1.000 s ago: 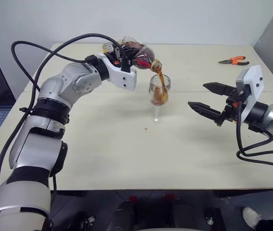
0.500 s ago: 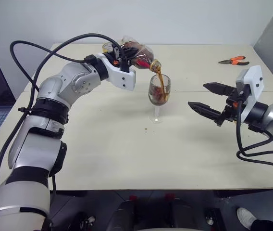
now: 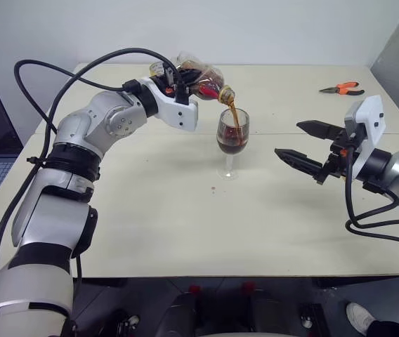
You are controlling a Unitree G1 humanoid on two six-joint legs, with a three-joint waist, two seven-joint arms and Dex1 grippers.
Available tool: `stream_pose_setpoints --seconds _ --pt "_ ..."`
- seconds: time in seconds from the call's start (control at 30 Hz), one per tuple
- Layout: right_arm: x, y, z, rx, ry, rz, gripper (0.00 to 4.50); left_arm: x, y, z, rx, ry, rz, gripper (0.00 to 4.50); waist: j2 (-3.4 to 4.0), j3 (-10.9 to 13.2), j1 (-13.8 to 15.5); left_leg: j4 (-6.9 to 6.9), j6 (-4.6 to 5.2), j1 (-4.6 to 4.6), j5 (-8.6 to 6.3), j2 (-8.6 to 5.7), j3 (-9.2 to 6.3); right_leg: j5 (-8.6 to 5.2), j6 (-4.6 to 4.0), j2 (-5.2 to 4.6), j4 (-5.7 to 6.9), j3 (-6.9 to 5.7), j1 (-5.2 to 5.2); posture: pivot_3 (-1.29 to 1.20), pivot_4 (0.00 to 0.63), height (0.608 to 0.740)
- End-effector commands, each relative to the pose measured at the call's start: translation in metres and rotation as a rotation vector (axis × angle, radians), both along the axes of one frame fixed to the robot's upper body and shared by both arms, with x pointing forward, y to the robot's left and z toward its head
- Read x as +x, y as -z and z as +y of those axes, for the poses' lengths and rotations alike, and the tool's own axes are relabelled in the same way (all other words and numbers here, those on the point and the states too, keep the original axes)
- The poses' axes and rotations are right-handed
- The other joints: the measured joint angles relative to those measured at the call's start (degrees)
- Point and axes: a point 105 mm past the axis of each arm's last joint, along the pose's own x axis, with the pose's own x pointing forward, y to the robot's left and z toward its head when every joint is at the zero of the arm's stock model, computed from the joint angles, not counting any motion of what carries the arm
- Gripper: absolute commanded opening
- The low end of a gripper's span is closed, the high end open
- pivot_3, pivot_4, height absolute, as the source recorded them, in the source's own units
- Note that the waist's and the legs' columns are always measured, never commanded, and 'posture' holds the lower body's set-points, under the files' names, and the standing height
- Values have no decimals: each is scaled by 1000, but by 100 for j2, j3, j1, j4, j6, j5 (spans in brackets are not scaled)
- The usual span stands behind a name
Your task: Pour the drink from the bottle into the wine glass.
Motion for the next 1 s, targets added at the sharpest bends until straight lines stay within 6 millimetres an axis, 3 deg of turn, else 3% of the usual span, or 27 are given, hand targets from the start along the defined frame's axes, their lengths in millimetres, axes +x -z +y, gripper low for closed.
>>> stream_pose_setpoints --seconds 0.03,0.2,0.5,0.6,0.73,0.83,1.0 --pt "-4 -10 2 -3 -12 -47 4500 -3 -17 5 -80 3 -22 647 0 0 0 0 0 0 0 0 0 0 0 0 0 0 0 0 150 740" --pt "-4 -10 3 -3 -12 -47 4500 0 -18 8 -221 8 51 647 0 0 -1 0 0 0 0 0 -1 0 0 0 0 0 0 0 150 740" --pt "-3 -10 5 -7 -22 -48 4500 7 -12 18 -824 104 424 647 0 -1 -24 4 0 -1 0 3 -4 0 0 -1 2 -3 -1 0 150 740" --pt "-4 -13 8 -7 -38 -53 4500 10 -9 31 -1026 107 492 647 0 -2 -45 6 0 -3 0 3 -5 0 0 -1 2 -3 -1 0 150 740" --pt "-4 -15 12 4 -63 -56 4500 11 16 59 -1226 40 573 647 3 -6 -97 5 0 -2 0 5 -4 0 0 -1 3 -2 -1 0 150 740" --pt "-5 -15 15 4 -79 -52 4500 10 47 91 -1364 -66 606 647 4 -8 -134 4 0 -1 0 6 -5 0 0 -1 4 -1 -1 0 150 740" --pt "-4 -14 20 4 -103 -49 4500 -1 85 122 -1494 -171 602 647 2 -8 -100 6 0 -3 0 4 -11 0 -1 -2 1 -5 -1 0 150 740"
